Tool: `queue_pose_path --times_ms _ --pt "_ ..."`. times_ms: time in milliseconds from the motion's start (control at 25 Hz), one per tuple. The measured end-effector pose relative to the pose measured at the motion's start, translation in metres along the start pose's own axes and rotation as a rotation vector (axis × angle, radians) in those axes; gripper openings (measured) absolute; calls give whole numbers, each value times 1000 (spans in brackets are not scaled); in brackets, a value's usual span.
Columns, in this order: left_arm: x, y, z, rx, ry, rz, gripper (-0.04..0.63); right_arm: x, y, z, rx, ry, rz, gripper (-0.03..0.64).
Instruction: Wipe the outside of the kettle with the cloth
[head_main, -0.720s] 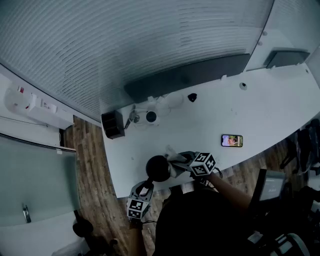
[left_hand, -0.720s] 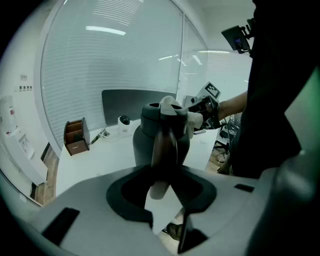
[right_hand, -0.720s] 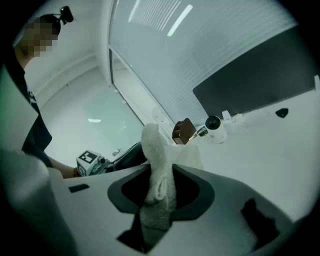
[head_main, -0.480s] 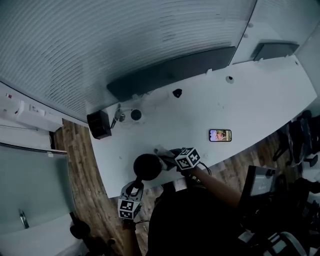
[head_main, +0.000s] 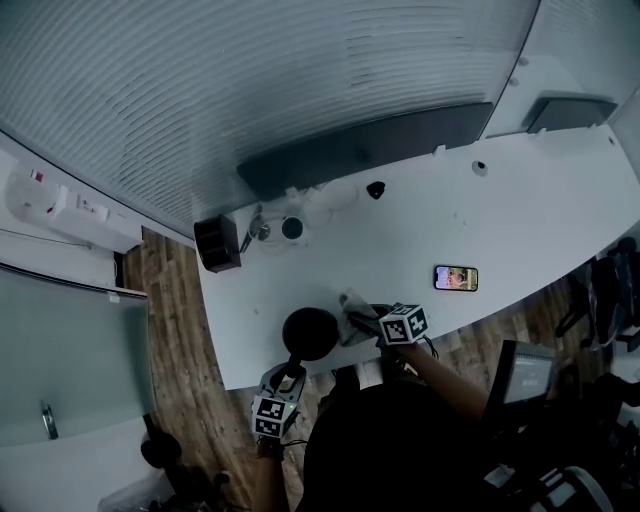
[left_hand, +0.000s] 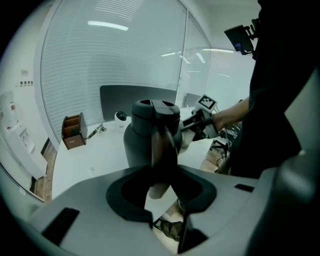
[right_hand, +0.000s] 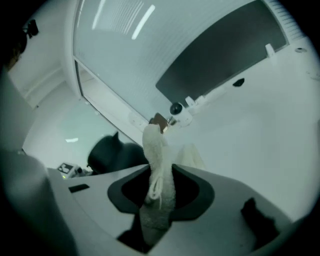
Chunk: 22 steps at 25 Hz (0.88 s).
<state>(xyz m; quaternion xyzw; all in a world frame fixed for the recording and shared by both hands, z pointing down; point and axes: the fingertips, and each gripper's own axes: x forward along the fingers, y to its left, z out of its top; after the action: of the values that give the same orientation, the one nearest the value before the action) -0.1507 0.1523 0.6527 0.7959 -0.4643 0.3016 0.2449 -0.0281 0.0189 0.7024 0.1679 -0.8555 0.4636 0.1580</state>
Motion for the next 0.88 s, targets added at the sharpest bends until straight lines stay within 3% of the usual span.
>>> queue_pose_path --times_ms 160,320,480,560,720,880 --pt "5 -11 -1 -4 11 7 127 -34 69 49 -59 -148 139 100" --pt "13 -31 3 -8 -5 -6 127 -20 115 56 -188 -121 190 100" --pt "18 -38 5 -24 12 -1 127 3 94 45 -189 -70 139 100" --pt "21 -40 5 -19 27 -10 127 9 70 40 -168 -55 56 100" --pt "23 -44 5 -19 48 -25 127 19 23 22 52 -70 -33 100" --pt "28 -47 6 -4 110 -45 127 36 -26 -19 122 19 -177 100"
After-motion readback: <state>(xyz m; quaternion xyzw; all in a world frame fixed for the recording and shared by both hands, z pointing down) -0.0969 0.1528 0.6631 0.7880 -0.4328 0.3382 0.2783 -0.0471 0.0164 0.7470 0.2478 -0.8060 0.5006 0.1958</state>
